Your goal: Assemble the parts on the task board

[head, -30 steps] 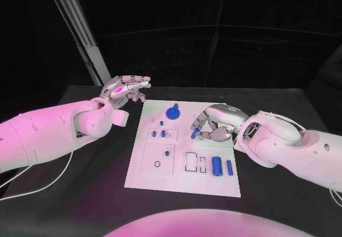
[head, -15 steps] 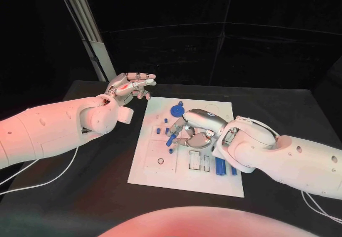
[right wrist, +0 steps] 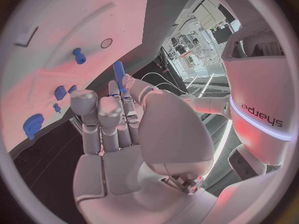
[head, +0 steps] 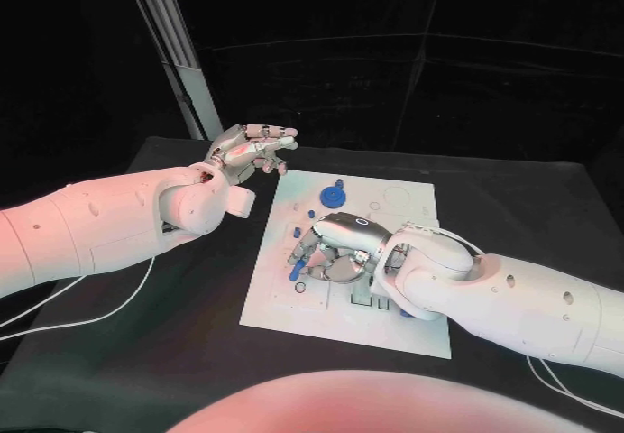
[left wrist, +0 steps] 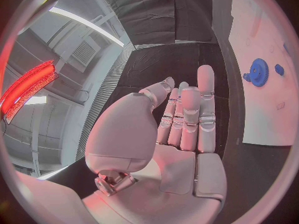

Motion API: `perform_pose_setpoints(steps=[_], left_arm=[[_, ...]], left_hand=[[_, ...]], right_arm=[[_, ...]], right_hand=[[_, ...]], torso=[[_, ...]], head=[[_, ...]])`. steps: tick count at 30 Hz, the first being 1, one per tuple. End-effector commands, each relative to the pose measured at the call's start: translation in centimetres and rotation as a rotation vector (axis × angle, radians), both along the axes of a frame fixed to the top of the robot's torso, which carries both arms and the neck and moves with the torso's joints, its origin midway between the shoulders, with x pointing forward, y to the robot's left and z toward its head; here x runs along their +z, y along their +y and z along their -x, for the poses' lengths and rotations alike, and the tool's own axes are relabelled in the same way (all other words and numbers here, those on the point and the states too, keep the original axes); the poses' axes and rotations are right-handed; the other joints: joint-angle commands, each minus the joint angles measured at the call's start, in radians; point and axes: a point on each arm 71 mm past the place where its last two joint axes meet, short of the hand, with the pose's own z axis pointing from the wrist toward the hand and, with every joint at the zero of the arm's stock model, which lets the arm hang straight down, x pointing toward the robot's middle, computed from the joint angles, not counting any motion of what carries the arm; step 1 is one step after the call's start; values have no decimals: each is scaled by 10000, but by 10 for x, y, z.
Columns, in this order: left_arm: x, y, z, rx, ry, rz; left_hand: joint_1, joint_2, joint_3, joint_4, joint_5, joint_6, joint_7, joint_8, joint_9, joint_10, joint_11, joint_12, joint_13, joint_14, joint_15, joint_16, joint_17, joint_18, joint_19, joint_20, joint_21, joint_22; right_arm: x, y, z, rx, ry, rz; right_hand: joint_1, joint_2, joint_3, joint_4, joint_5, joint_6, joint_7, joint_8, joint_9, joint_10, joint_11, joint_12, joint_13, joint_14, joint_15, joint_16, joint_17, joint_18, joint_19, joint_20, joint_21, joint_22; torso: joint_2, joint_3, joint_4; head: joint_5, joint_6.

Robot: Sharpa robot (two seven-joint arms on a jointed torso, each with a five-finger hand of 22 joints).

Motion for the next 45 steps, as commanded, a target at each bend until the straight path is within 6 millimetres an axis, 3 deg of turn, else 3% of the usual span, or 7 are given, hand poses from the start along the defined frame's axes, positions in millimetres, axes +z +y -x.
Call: perform_pose_setpoints(steps=[1,5,45], left_arm=[[1,-2,0,-100,-18,90],[1,-3,0,-105,-16,89],[1,-1,-1,-100,13,72]], left_hand=[[38,80,-81,-5,-30,-59,-9,48,-16,-46,-2,38,4,-39,-2,-57,-12,133,-21,16,-70,-13],[38,80,-81,-5,-30,-59,-9,48,-16,-46,-2,38,4,-39,-2,-57,-12,133,-21,16,-70,-13],[43,89,-88,-9,-29,-67,-9,49,-16,-57,-2,49,3,-45,-1,-61,-28,133,-20,17,-77,-18]], right_arm=[[-5,4,1,369,-302,651],[-8,7,1,430,-334,881],[-10,16,6,489,-1156,2294]], right_hand=[[71,-14,61,-19,35,22,83,-70,-9,-7,35,-48,8,28,12,24,3,-184,42,19,55,4],[65,-18,61,-20,33,22,85,-72,-10,-7,38,-50,8,26,13,19,-6,-184,42,20,57,6],[45,-5,73,-32,30,55,79,-61,-3,31,32,-42,19,17,17,11,-25,-184,35,27,64,9]], torso=[[-10,4,2],[-13,18,-23],[-3,11,-6]], head=[[37,-37],[75,-48],[74,-139]])
